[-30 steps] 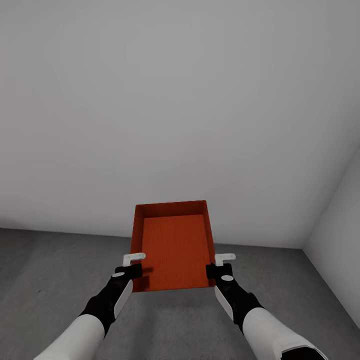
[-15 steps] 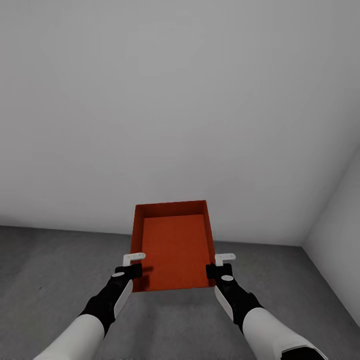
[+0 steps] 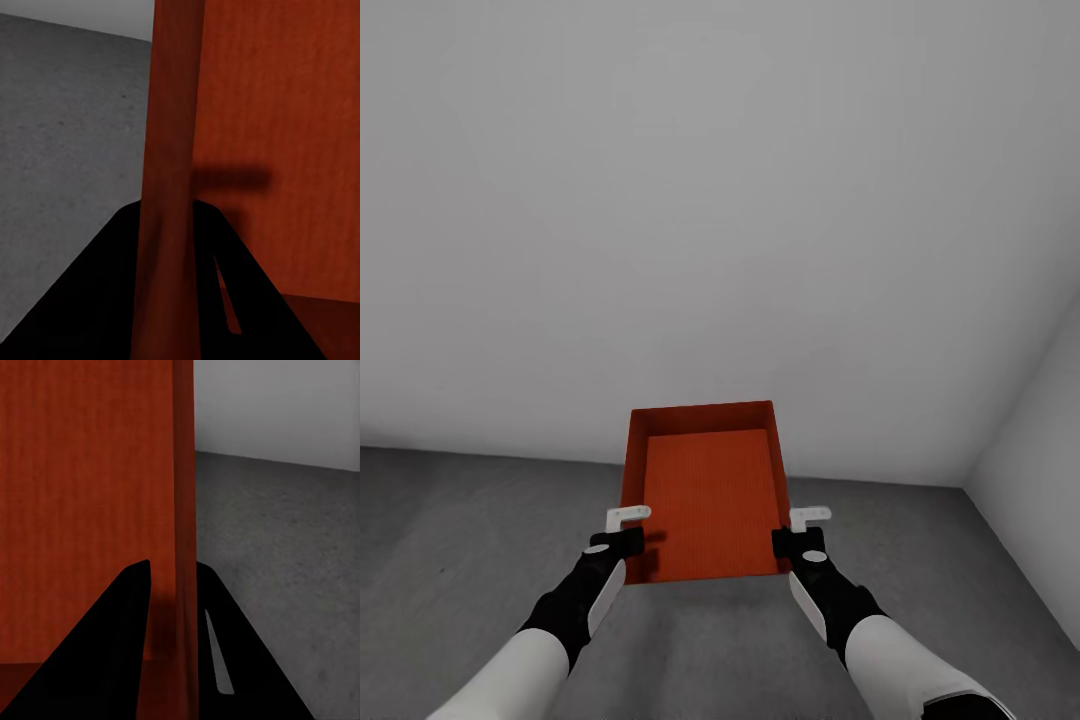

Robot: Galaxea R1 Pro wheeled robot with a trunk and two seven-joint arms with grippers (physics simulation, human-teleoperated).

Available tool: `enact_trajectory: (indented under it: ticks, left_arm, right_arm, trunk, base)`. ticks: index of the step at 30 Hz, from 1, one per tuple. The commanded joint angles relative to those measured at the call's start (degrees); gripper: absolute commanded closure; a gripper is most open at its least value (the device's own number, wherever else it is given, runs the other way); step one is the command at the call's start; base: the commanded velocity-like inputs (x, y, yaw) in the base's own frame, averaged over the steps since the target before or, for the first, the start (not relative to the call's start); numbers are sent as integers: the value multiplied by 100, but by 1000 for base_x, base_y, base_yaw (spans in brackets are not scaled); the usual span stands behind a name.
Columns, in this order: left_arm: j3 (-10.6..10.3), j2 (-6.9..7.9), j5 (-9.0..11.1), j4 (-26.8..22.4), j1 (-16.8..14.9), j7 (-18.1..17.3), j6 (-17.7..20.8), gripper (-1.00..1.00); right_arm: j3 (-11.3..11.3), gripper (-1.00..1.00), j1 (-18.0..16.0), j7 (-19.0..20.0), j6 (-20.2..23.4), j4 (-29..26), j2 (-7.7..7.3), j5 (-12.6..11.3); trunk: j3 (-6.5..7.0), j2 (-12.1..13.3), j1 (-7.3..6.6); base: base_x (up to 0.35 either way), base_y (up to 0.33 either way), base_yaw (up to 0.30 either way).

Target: Move the two storage containers from the living room to the garage. In the garage, place one container on the floor and stack the other container on top of it (either order is fine).

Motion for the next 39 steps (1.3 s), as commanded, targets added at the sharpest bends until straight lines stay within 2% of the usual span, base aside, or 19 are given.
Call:
enact_trajectory:
  ticks: [1,39]
  left_arm:
    - [67,11,-24,-109,-5,51,-33,100]
    - [73,15,-24,-109,-5,51,-33,100]
  right_arm:
    - [-66,100,-2,-58,26,8,-52,-12]
    - [-66,100,-2,-58,26,1,-54,-12]
  trunk:
    - [-18,-11,2]
    - [-267,-11,2]
  base:
    - [0,0,0]
    - [0,0,0]
